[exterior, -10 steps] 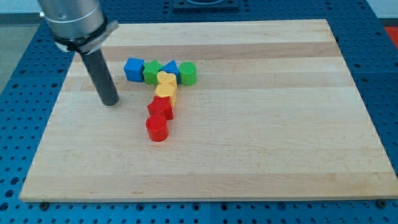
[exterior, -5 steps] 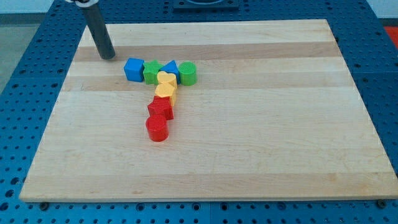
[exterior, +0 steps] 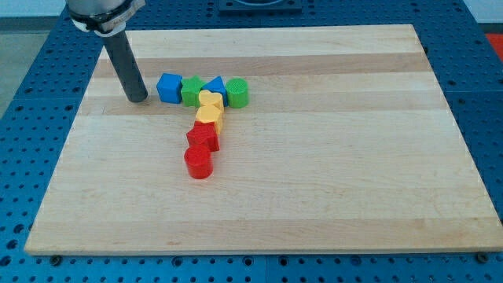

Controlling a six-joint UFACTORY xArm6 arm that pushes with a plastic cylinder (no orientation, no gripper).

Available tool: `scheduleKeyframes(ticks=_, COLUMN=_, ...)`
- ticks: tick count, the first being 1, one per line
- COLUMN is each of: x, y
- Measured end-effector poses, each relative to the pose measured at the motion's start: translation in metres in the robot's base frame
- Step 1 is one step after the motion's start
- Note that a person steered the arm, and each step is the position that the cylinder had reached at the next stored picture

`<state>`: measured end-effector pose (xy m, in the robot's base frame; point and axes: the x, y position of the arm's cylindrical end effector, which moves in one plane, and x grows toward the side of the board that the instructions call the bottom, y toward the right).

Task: Adjust the blue cube to the left of the green star

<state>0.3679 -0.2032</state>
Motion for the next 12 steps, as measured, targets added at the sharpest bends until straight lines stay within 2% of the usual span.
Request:
scheduleKeyframes(ticks=4, x=0.007, y=0.023)
scheduleKeyframes(ticks=6, x=-0.018, y=-0.012)
scheduleKeyframes(ticks=12, x=-0.027, y=0.022)
